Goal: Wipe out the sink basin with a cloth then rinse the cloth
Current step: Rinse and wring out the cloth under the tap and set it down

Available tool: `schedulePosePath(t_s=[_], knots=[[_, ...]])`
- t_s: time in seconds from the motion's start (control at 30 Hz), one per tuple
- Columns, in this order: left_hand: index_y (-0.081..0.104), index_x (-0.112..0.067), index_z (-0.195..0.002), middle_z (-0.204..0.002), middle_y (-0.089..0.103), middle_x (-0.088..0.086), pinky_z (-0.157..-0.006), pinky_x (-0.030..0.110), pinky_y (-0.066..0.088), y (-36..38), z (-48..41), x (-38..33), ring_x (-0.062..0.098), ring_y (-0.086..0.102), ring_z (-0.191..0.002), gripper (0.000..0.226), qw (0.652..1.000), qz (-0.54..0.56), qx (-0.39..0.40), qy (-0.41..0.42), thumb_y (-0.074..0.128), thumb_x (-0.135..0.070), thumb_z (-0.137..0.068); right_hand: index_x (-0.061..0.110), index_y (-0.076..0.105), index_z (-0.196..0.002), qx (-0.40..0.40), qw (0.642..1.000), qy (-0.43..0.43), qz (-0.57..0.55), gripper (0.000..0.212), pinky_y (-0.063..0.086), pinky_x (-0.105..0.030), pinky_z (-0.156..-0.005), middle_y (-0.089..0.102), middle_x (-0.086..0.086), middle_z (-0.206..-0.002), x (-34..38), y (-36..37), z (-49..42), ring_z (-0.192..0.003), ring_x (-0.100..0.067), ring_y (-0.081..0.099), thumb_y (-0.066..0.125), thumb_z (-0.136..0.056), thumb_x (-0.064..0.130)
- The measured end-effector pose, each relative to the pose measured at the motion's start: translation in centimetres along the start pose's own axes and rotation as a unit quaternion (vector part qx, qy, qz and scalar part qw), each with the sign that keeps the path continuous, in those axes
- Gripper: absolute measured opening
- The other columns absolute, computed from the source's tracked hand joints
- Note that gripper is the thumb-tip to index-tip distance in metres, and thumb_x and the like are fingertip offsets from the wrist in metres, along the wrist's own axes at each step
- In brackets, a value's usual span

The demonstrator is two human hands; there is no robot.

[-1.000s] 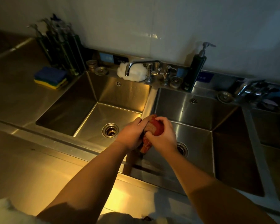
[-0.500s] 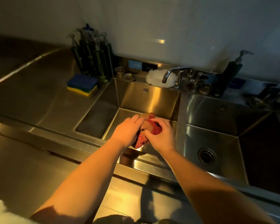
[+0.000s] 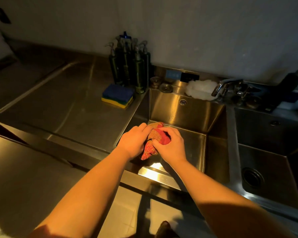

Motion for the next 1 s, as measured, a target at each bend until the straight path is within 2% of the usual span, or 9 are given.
schedulePosePath(t_s=[0.17,0.33,0.53,0.63,0.8,1.0], knots=[[0.035,-0.025,-0.141,-0.122,0.047,0.001,-0.081,0.043,0.049,-1.2,-1.5,4.1,0.021,0.05,-0.103,0.058,1.0,0.007,0.004,-0.02,0.06,-0.032,-0.088,0.033,0.058,-0.106,0.026,1.0,-0.01,0.002,0.042,0.038,-0.003,-0.07,0.054,0.009,-0.11,1.1,3.4,-3.6,-0.098,-0.002,0.05,0.078,-0.069,0.033],[0.036,-0.024,-0.139,-0.118,0.047,0.004,-0.079,0.047,0.048,-2.4,-3.5,8.3,0.027,0.051,-0.1,0.058,0.999,-0.014,-0.012,-0.048,0.061,-0.029,-0.087,0.026,0.063,-0.105,0.03,0.999,-0.036,-0.001,0.042,0.038,-0.004,-0.076,0.053,0.006,-0.108,2.4,6.4,-7.6,-0.095,-0.002,0.05,0.079,-0.066,0.027],[0.037,-0.022,-0.139,-0.121,0.049,0.003,-0.084,0.044,0.048,-3.2,-4.5,11.9,0.025,0.051,-0.101,0.063,0.999,-0.017,-0.021,-0.047,0.064,-0.037,-0.084,0.027,0.062,-0.106,0.044,0.998,-0.039,-0.008,0.042,0.038,-0.008,-0.077,0.05,0.003,-0.111,3.4,9.3,-10.0,-0.098,-0.005,0.049,0.078,-0.068,0.029],[0.038,-0.022,-0.138,-0.125,0.047,0.002,-0.083,0.044,0.048,-4.0,-4.7,14.1,0.025,0.049,-0.105,0.06,0.998,-0.022,-0.023,-0.053,0.063,-0.034,-0.085,0.027,0.061,-0.107,0.043,0.998,-0.037,-0.015,0.042,0.039,-0.01,-0.08,0.049,0.003,-0.112,4.4,11.2,-10.9,-0.101,-0.007,0.049,0.078,-0.068,0.029],[0.036,-0.022,-0.139,-0.13,0.046,0.002,-0.079,0.042,0.05,-6.0,-4.7,18.2,0.025,0.047,-0.112,0.057,0.996,-0.06,-0.01,-0.06,0.061,-0.028,-0.088,0.026,0.06,-0.108,0.024,0.999,-0.023,-0.026,0.041,0.036,-0.005,-0.08,0.047,0.005,-0.113,6.4,15.2,-11.7,-0.102,-0.005,0.049,0.077,-0.07,0.028],[0.037,-0.023,-0.14,-0.135,0.041,0.002,-0.084,0.044,0.049,-6.3,-4.9,22.6,0.027,0.045,-0.116,0.056,0.996,-0.076,0.033,-0.044,0.059,-0.02,-0.088,0.022,0.06,-0.11,0.013,0.999,-0.017,-0.029,0.043,0.029,0.006,-0.08,0.048,0.003,-0.114,7.0,19.5,-11.8,-0.101,-0.002,0.046,0.078,-0.071,0.028]])
Point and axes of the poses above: each hand's wrist, its own z-axis away from the middle knuckle, its own y-axis out of the palm, x = y × z, the point moved 5 cm from there along -z, towards the middle knuckle
